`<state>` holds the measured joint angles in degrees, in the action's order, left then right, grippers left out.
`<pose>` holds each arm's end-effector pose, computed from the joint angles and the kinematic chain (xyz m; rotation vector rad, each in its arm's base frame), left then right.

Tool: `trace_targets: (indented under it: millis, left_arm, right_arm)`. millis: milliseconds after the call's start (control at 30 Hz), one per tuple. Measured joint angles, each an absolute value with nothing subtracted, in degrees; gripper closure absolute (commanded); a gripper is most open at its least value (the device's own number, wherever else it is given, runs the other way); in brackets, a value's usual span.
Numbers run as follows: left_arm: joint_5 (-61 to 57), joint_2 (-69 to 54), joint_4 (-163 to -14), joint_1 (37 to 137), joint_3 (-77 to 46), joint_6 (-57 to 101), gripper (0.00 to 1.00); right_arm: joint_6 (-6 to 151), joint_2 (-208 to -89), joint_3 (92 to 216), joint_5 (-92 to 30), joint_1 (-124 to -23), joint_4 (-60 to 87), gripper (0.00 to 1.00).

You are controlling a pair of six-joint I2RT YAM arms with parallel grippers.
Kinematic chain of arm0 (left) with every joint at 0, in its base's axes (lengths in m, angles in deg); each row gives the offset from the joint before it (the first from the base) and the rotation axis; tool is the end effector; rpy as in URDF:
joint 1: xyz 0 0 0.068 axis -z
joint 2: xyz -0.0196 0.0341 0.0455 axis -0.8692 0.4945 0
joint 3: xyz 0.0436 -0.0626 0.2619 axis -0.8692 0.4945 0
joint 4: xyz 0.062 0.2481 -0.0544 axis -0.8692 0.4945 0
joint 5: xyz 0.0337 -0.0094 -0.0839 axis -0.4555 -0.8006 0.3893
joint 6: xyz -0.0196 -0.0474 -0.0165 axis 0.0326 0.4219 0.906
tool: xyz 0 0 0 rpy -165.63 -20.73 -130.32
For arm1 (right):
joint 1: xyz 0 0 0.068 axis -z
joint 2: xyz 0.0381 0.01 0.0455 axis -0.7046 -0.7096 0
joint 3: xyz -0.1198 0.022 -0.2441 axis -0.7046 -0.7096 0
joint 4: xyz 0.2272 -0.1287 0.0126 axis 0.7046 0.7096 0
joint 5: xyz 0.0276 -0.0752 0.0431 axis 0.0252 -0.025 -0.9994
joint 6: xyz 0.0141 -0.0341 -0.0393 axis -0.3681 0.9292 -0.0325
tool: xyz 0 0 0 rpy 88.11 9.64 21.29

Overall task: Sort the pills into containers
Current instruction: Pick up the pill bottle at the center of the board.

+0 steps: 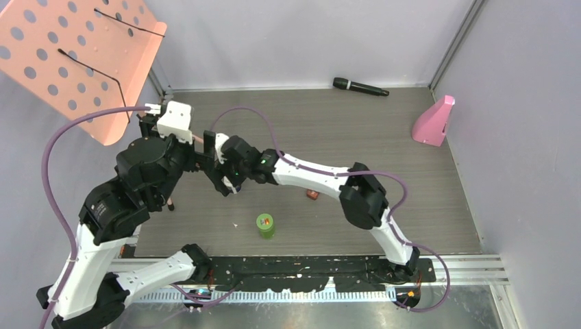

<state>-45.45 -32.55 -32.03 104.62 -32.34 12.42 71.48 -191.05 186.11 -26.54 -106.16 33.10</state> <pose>0.0889 -0.0582 0.4882 0.2379 1.7825 -0.0130 0.2410 0.4451 0.2602 -1.0570 2.0387 0.7150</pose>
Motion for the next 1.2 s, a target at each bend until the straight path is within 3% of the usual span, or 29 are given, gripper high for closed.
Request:
trace_targets:
  millis: [267,400,467,533,767,1200]
  left_arm:
    - [-43.1,-33.7,-33.1,104.6,-29.4,12.9,0.01]
    - [-42.6,-34.1,-33.3,104.6,-29.2,12.9,0.01]
    - [-42.6,-34.4,-33.4,104.6,-29.0,13.1,0.00]
    - [-42.5,-34.6,-33.8,104.5,-28.7,13.4,0.01]
    - [-40.8,-35.7,-38.0,103.6,-24.3,15.6,0.00]
    - [-19.9,-31.0,-60.9,100.2,-3.6,19.3,0.01]
  right_arm:
    - [74.9,-201.5,191.7,-19.2,-106.7,36.4,0.18]
    - [75.4,-203.6,193.9,-18.0,-106.5,37.0,0.36]
    - [75.5,-203.9,194.7,-17.7,-106.5,37.0,0.50]
    - [75.2,-203.9,195.1,-17.3,-106.4,36.9,0.56]
    - [71.0,-197.6,185.8,-19.5,-102.8,35.7,0.61]
    - [60.6,-164.6,163.6,-41.5,-78.3,35.2,0.62]
